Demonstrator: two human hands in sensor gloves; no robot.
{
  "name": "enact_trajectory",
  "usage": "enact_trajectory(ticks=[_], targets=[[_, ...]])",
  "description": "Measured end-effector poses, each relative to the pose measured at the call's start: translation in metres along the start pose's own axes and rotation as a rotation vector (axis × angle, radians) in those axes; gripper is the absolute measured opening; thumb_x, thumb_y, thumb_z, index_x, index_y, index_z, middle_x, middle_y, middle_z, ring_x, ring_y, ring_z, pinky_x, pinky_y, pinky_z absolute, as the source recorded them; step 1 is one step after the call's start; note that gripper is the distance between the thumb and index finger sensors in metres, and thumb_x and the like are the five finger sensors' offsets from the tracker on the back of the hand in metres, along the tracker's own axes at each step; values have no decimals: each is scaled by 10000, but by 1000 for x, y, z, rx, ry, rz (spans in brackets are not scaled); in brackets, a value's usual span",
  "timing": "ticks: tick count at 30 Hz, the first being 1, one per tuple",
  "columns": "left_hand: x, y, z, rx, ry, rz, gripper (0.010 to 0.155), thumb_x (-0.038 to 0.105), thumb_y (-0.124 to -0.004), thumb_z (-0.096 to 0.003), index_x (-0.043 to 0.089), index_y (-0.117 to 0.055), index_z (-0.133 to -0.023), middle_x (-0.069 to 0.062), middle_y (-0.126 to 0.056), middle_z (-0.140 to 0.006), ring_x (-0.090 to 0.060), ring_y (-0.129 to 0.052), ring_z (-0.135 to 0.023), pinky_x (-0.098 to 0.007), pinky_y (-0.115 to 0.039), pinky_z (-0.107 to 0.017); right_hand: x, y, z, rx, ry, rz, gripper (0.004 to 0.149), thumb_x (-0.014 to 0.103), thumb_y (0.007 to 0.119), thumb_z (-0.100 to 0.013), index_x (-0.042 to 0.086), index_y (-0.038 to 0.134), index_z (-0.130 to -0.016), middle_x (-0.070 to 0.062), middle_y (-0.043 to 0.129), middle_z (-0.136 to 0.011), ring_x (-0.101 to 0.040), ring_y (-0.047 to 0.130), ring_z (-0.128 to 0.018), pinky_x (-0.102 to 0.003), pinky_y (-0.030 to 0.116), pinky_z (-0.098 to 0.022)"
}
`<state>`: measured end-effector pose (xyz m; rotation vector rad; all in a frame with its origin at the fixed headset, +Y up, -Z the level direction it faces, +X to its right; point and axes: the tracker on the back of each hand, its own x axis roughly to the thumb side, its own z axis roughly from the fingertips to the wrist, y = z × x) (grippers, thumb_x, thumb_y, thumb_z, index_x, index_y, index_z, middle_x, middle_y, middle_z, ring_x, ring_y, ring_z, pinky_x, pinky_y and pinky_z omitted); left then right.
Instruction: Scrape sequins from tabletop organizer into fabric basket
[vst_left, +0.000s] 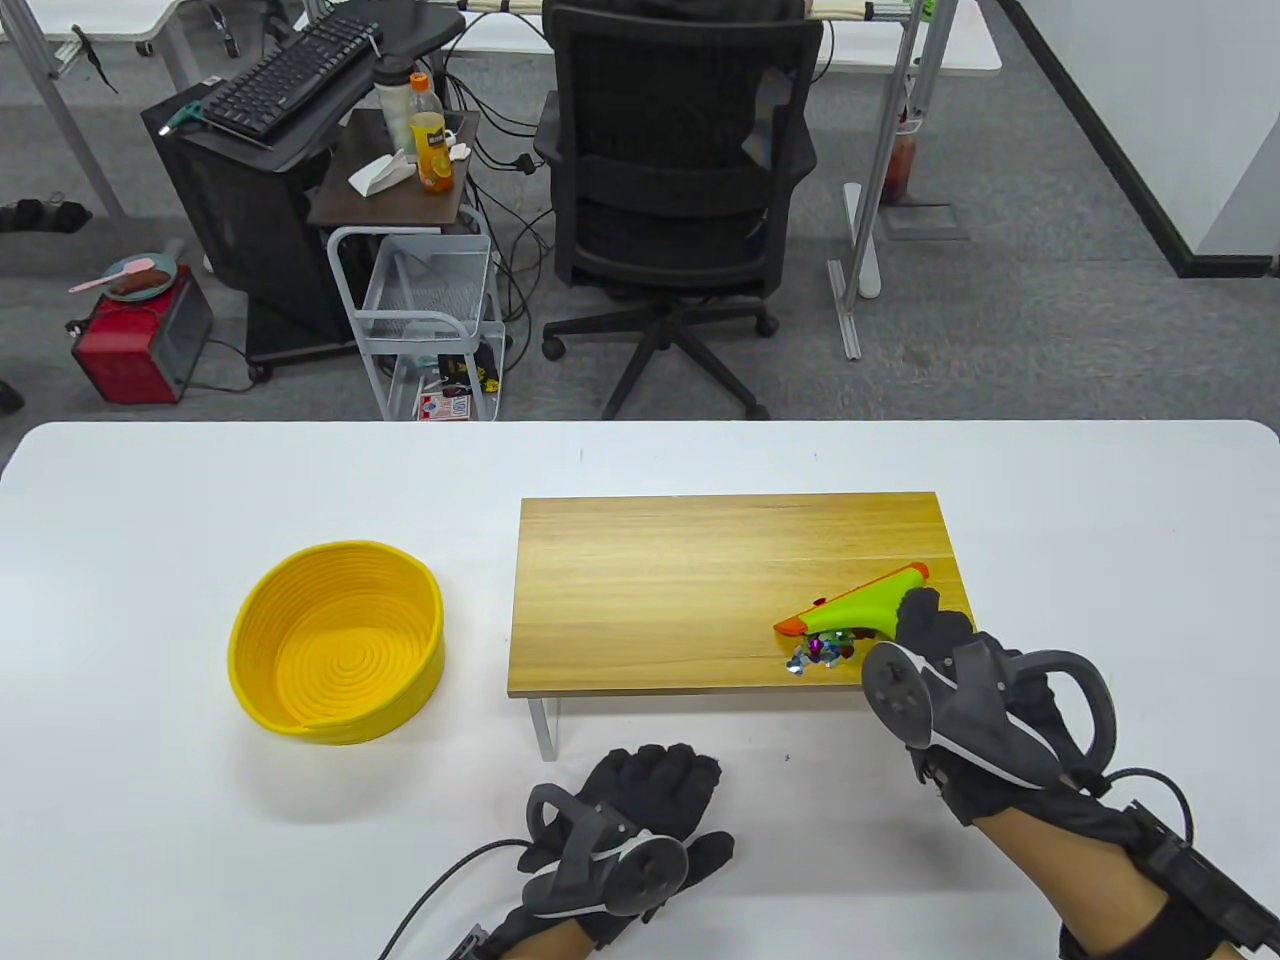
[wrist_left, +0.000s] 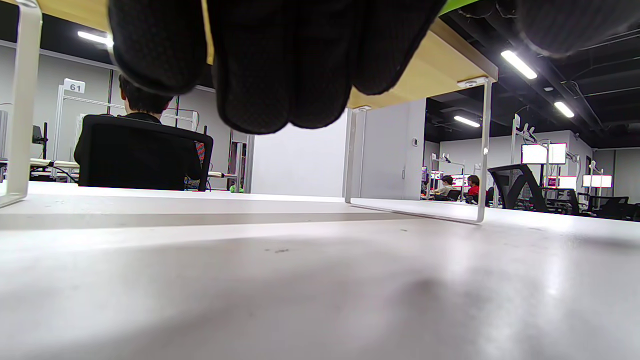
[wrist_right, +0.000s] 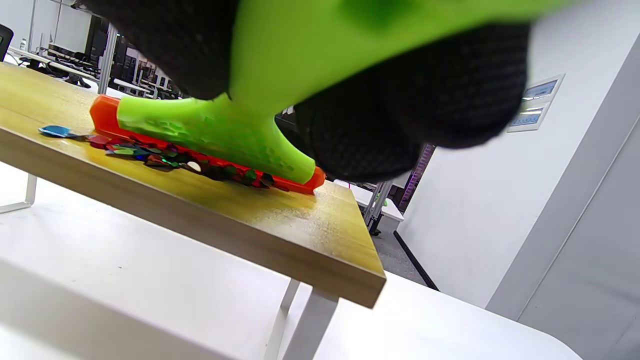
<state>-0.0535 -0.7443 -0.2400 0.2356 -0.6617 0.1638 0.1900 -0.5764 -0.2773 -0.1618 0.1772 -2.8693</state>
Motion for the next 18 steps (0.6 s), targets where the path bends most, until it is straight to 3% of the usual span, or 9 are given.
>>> enact_trajectory(ticks=[18], targets=[[1,-1,0,-6,0,3,736,723,-667,-395,222,-732,-929,-88,-883,-958,-350,-939,-783,-594,-781,-572,-12,8,22,-57,67,-138,595,403,817,-607,38,623,-1034,-209,872,-873,-348,1039,-497,-403,891,-330]])
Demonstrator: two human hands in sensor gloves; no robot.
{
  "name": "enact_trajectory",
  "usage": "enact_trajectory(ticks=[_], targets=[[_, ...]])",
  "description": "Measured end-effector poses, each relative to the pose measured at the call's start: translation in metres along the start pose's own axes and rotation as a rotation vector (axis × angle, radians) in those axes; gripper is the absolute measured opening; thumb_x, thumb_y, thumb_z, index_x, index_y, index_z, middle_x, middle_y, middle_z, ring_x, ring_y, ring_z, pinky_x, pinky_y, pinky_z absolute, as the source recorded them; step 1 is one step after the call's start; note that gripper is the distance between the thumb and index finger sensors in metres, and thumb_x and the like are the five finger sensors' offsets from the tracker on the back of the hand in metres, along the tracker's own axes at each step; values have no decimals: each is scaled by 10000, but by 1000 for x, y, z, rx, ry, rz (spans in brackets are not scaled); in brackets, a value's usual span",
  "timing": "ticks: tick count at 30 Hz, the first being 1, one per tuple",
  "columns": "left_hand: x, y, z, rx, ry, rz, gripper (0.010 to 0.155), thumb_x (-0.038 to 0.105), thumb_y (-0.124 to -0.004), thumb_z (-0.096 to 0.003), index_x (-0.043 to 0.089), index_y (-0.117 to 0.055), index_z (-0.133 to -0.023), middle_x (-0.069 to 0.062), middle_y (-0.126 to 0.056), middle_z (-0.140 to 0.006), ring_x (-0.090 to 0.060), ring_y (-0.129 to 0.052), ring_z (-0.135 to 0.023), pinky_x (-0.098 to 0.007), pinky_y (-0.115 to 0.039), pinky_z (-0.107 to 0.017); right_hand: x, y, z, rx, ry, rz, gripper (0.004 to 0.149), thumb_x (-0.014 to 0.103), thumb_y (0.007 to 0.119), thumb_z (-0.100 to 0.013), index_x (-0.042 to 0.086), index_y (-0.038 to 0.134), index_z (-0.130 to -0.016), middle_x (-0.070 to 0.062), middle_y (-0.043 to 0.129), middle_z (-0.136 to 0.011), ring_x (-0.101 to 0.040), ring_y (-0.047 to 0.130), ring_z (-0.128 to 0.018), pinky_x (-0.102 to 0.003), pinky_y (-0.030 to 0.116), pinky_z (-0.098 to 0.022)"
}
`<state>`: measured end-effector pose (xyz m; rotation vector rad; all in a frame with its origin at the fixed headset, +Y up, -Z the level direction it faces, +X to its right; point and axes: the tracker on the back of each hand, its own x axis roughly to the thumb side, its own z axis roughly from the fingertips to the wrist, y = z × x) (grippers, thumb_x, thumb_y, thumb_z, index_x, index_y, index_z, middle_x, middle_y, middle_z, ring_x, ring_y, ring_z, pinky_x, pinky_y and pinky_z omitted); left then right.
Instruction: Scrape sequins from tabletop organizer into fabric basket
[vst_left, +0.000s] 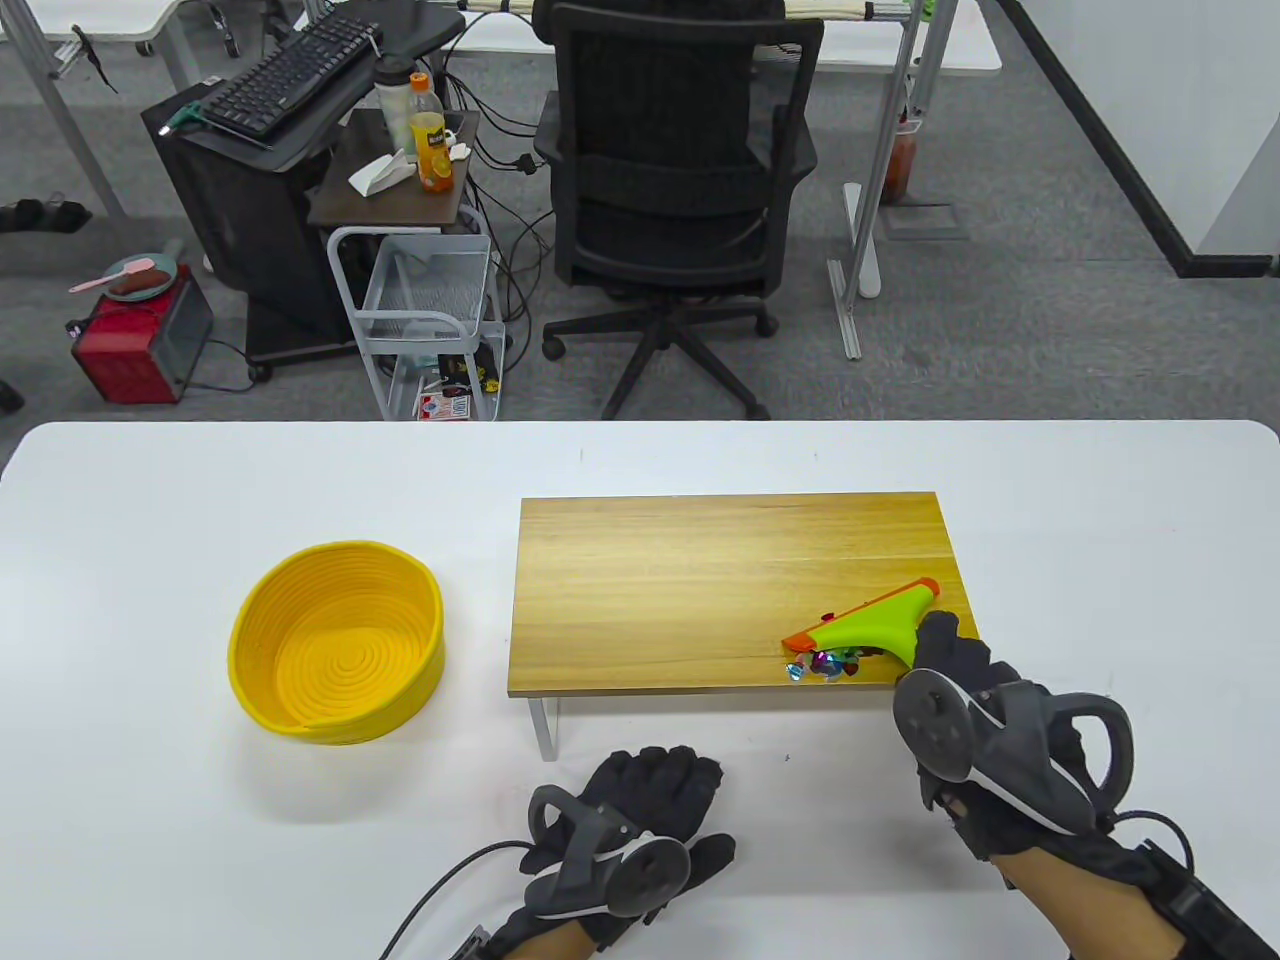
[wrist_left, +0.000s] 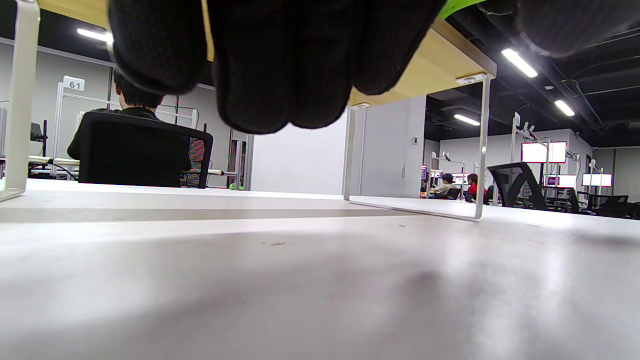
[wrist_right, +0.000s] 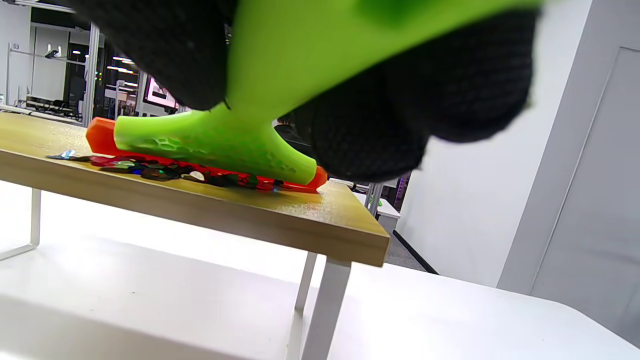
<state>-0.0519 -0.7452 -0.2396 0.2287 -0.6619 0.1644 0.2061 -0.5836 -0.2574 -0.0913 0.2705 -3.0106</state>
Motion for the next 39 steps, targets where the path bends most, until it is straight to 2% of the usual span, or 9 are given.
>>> enact_trajectory(ticks=[4,7,18,27,34,39], targets=[[0,0,0,-1,0,-1,736,724,-667,-395,222,-732,-929,-86,-883,-959,-349,-938,-784,-594,-781,-572,-4,3,3,-36,8,-33,597,401,818,-604,38,620,-1035,-208,866,-873,-347,1031,-496,-405,885,-333],[0,0,0,-2,0,-1,734,723,-667,-395,223,-732,-929,-87,-884,-957,-349,-937,-785,-594,-781,-573,-9,7,9,-106,10,-62,605,401,815,-602,39,608,-1040,-205,857,-879,-346,1023,-506,-411,880,-344],[3,-1,-1,-11,0,-4,735,724,-667,-395,223,-731,-930,-86,-883,-959,-351,-935,-787,-597,-778,-575,-36,34,26,-332,-61,-329,638,374,820,-598,46,534,-1063,-213,769,-940,-366,969,-599,-450,853,-417],[6,2,-2,-3,10,-27,730,717,-669,-400,218,-735,-929,-97,-884,-957,-360,-937,-778,-598,-777,-571,-50,63,44,-519,-124,-278,639,381,802,-610,60,499,-1073,-195,741,-970,-344,966,-635,-432,860,-449],[19,16,-5,9,25,-83,703,693,-671,-417,207,-752,-918,-107,-918,-918,-362,-967,-723,-587,-797,-547,-58,62,48,-507,-148,-301,617,376,813,-604,78,536,-1067,-183,773,-969,-341,984,-626,-430,869,-442],[25,43,-5,38,39,-121,644,669,-683,-430,200,-844,-840,-103,-1004,-811,-352,-1023,-608,-563,-845,-476,-61,62,53,-503,-155,-311,604,371,838,-590,89,577,-1057,-174,806,-965,-339,1003,-618,-432,878,-437]])
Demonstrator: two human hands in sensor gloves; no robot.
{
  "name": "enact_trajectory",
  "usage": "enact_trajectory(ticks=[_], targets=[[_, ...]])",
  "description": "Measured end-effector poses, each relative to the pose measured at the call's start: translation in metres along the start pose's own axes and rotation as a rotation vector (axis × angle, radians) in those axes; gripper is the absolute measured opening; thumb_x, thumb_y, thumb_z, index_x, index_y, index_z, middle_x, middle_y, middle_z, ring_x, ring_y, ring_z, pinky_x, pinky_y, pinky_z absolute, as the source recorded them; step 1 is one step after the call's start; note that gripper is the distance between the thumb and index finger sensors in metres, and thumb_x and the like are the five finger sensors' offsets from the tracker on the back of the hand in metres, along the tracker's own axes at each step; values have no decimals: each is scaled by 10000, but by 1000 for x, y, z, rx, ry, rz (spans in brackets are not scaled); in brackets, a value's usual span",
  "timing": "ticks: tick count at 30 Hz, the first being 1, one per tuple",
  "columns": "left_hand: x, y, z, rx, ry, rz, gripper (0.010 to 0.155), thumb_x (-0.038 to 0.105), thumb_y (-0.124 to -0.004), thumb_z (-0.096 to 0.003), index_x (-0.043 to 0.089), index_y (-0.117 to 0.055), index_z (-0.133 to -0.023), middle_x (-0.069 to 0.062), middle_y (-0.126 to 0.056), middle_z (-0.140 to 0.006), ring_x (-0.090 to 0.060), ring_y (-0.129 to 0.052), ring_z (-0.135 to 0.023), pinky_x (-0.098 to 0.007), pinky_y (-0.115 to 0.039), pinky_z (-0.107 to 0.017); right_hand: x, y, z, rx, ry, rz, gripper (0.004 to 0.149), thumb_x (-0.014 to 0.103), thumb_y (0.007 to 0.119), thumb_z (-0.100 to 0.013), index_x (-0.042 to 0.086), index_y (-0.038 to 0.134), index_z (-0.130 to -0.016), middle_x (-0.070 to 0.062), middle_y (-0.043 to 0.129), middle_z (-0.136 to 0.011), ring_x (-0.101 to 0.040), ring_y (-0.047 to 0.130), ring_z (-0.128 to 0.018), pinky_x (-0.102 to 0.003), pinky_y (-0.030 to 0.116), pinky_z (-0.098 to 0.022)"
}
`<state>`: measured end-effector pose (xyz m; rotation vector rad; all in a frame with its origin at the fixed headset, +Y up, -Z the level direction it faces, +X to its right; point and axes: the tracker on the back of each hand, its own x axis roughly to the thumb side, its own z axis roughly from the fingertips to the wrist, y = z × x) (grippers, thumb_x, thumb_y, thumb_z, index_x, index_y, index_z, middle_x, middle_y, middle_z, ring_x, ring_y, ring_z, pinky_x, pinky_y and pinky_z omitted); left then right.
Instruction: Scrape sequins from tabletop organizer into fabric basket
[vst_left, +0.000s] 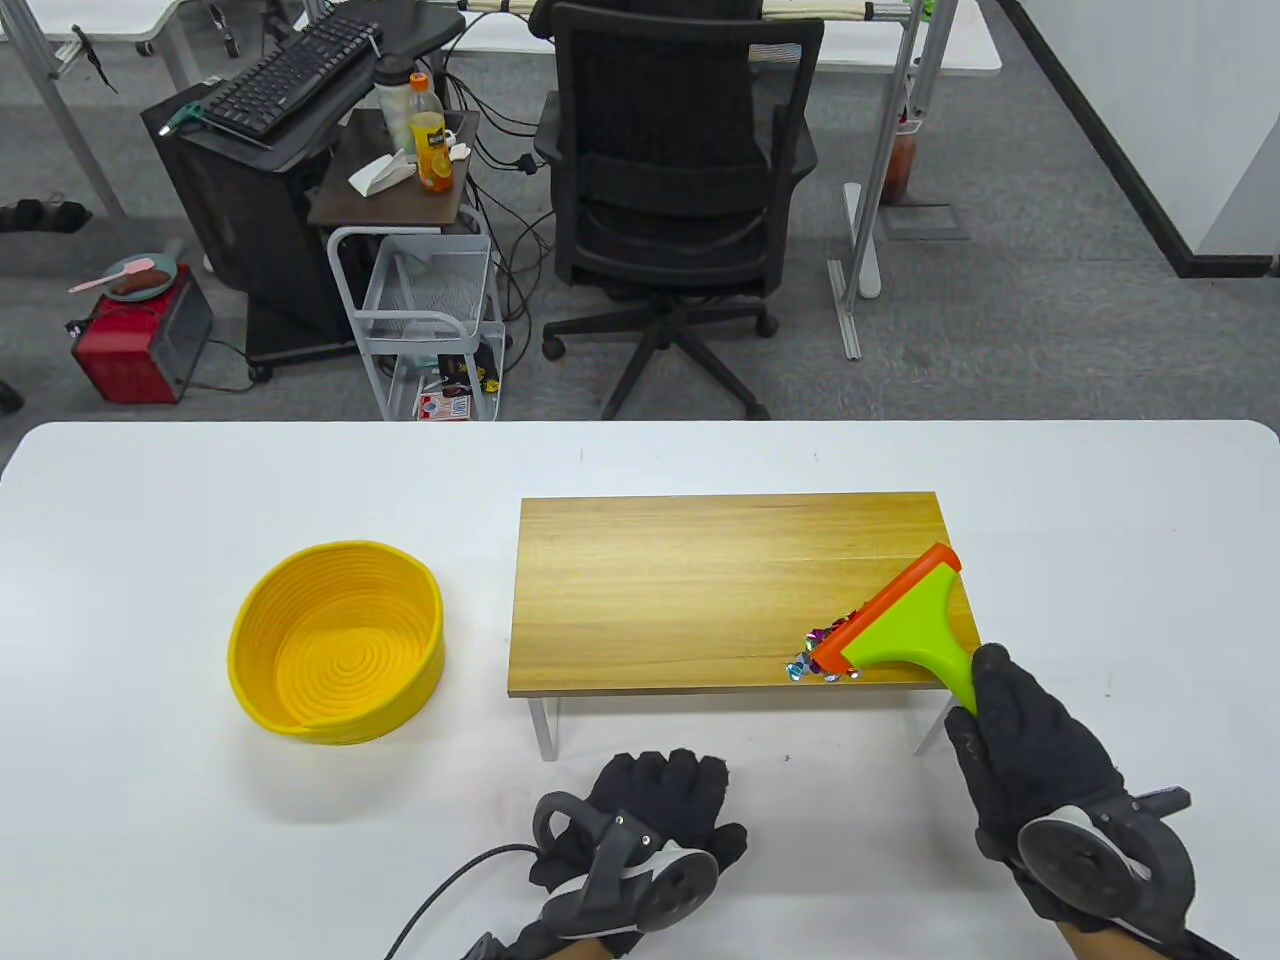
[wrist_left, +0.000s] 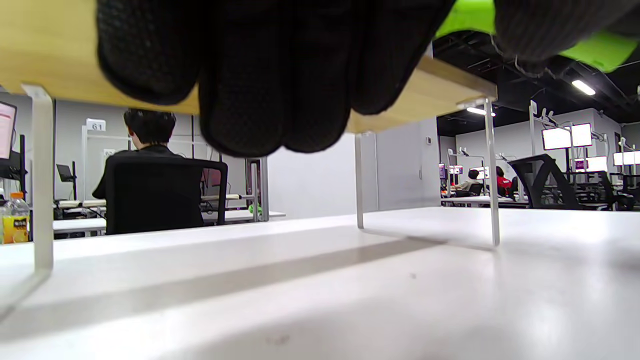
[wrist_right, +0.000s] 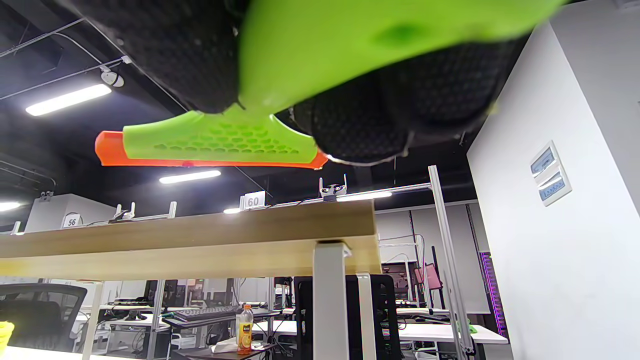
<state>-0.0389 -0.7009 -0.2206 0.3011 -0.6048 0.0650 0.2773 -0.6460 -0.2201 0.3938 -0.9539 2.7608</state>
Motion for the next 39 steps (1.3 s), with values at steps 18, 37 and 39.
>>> enact_trajectory(ticks=[18,37,39], targets=[[-107,97,48,268,683,-80,580,591,-710,-469,139,-876,-791,-131,-1087,-588,-313,-1063,-298,-488,-900,-232,-10,8,8,47,43,-45,596,353,831,-587,72,580,-1050,-194,807,-963,-349,1004,-616,-436,880,-430],[-258,19,73,-322,1463,-74,909,704,-608,-452,45,-338,-1016,-206,-997,-747,-357,-1098,-379,-515,-912,-257,-10,7,12,26,51,-117,599,356,822,-593,73,568,-1055,-194,794,-966,-345,996,-624,-434,876,-436],[-266,14,77,-327,1518,17,930,703,-611,-451,28,-291,-1005,-206,-995,-736,-358,-1098,-381,-515,-912,-259,-13,6,12,22,63,-118,600,357,822,-593,72,568,-1055,-193,794,-965,-345,996,-625,-432,876,-436]])
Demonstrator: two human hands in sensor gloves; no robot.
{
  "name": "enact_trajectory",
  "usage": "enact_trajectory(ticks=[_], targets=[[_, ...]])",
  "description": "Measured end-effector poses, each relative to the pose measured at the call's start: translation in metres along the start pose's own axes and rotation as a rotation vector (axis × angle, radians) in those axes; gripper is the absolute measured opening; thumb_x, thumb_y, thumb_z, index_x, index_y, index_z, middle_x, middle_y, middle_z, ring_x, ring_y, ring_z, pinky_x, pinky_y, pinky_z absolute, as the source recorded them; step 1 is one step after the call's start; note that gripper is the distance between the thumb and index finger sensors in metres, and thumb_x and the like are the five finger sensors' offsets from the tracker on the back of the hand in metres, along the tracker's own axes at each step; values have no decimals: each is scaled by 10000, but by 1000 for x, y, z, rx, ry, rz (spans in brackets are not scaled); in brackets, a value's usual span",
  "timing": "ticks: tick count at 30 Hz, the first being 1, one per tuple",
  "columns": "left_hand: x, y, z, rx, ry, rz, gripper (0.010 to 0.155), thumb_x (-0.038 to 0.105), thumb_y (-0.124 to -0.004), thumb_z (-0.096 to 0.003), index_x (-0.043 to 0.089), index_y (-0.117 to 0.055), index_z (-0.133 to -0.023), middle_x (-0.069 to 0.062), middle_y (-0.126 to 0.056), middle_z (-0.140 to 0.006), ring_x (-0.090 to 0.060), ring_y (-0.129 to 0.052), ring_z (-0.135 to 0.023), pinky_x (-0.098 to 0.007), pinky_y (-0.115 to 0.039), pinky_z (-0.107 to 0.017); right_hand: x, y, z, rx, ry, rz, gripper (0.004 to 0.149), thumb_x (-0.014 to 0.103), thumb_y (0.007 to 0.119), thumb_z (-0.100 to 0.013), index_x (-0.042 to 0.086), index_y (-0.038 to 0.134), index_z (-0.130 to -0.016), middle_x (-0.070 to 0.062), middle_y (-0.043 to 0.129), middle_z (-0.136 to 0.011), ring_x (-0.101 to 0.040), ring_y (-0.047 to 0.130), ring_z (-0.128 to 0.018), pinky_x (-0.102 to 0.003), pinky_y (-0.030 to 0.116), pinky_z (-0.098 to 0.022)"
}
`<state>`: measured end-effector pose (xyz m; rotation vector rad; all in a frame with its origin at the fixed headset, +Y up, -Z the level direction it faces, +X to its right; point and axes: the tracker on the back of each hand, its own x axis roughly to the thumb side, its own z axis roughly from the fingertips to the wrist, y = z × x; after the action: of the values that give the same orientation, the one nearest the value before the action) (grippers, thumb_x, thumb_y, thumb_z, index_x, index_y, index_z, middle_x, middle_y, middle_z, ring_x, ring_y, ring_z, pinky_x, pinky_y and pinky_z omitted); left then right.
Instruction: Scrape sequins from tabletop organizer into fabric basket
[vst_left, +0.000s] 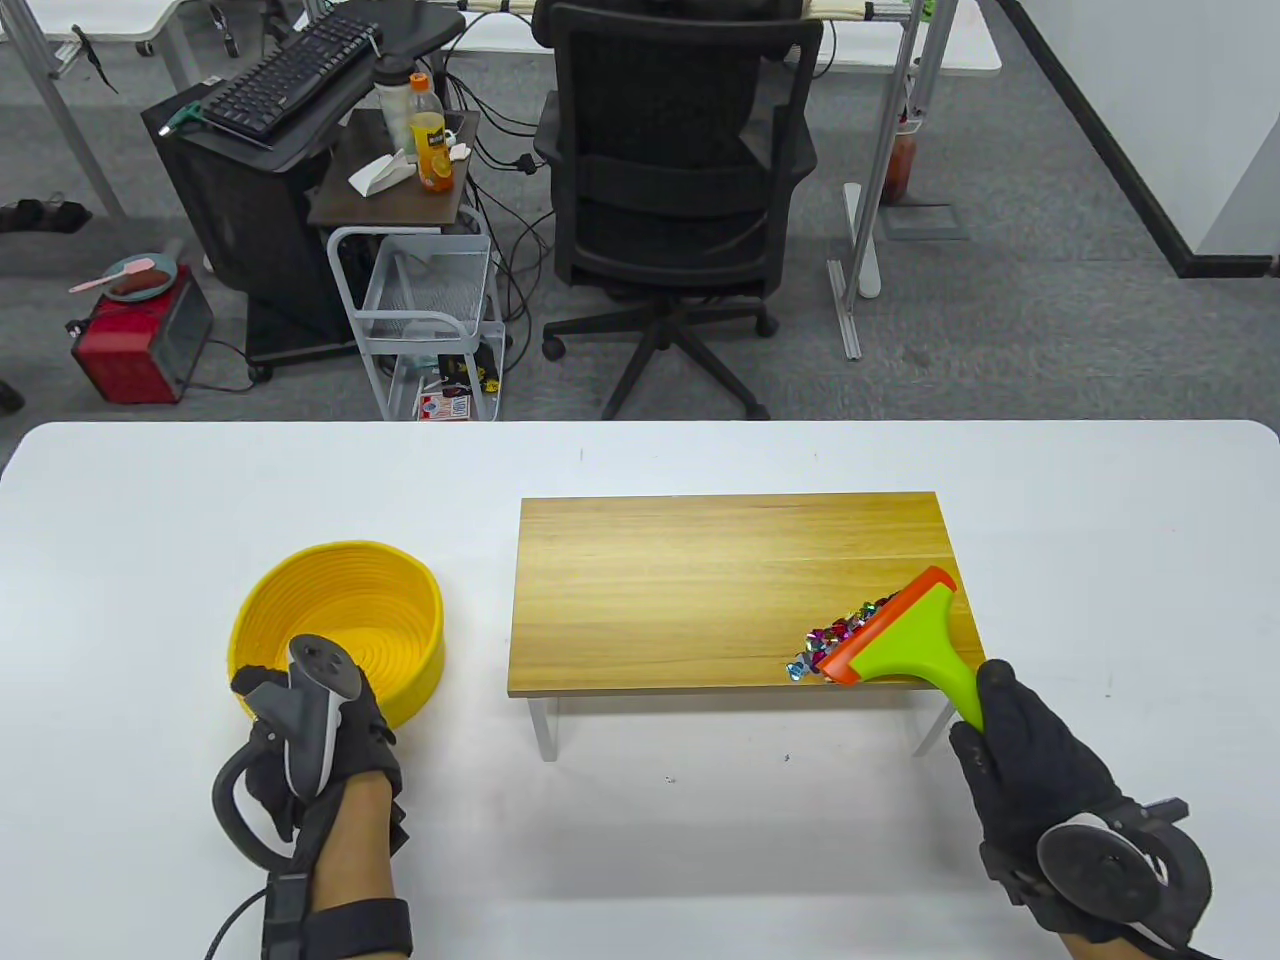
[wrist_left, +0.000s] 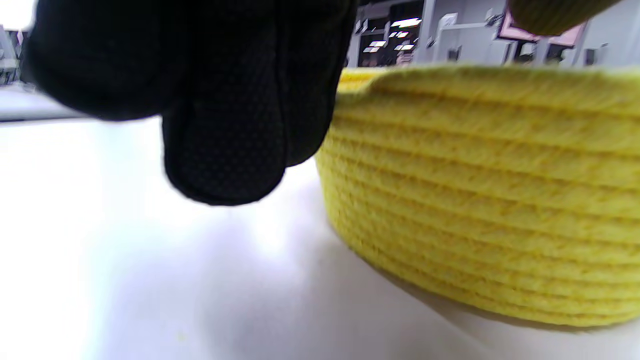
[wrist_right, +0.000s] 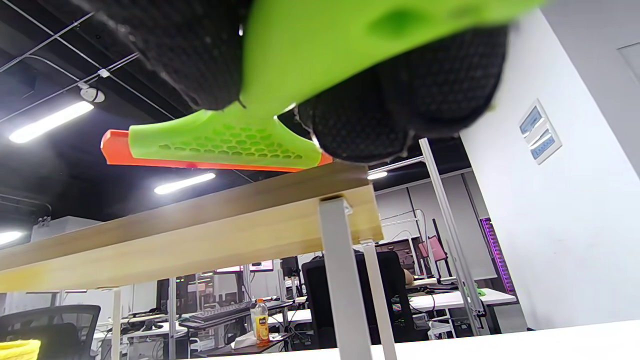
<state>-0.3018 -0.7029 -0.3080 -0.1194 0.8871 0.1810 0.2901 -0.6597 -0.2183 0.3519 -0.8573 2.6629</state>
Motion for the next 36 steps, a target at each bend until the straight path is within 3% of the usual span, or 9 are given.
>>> enact_trajectory(ticks=[6,12,17,21,26,31,36], targets=[[-10,-13,-12,-135,105,177,946,653,-666,-463,11,-197,-977,-169,-1011,-695,-343,-1106,-387,-511,-914,-259,-1,1,0,7,3,-3,599,358,821,-593,72,570,-1055,-193,794,-965,-344,996,-624,-432,876,-435],[-21,-22,-18,-193,203,456,874,482,-748,-492,1,-186,-957,-145,-1027,-631,-315,-1119,-361,-491,-923,-257,-2,1,0,4,9,-6,598,359,821,-593,74,570,-1054,-193,796,-962,-344,996,-623,-432,876,-434],[-32,-21,-19,-151,233,728,761,346,-794,-476,-26,-324,-945,-220,-1031,-522,-332,-1119,-250,-490,-948,-205,-5,2,0,16,17,-5,597,359,821,-594,72,570,-1054,-195,796,-962,-342,997,-621,-430,877,-434],[-30,3,-17,-112,151,777,685,338,-797,-469,-46,-470,-933,-242,-1035,-464,-329,-1121,-210,-484,-957,-176,-6,3,0,19,21,-7,597,357,820,-596,67,567,-1053,-200,792,-962,-345,995,-620,-432,875,-432],[-13,48,-1,-20,-21,781,658,343,-788,-470,-51,-513,-919,-230,-1042,-451,-317,-1124,-200,-475,-960,-169,-5,4,0,21,20,-7,604,357,820,-599,59,557,-1053,-205,786,-962,-346,992,-621,-432,874,-431],[7,97,30,59,-231,798,620,356,-768,-479,-59,-570,-895,-205,-1051,-438,-295,-1123,-186,-457,-960,-161,-5,4,0,28,21,-8,614,355,826,-600,51,548,-1055,-211,776,-968,-352,985,-629,-435,871,-434],[18,127,62,72,-394,862,568,357,-739,-488,-63,-632,-857,-173,-1065,-394,-262,-1121,-142,-432,-962,-130,-6,6,0,34,21,-7,615,354,827,-601,48,547,-1055,-214,775,-968,-354,984,-630,-436,871,-435]])
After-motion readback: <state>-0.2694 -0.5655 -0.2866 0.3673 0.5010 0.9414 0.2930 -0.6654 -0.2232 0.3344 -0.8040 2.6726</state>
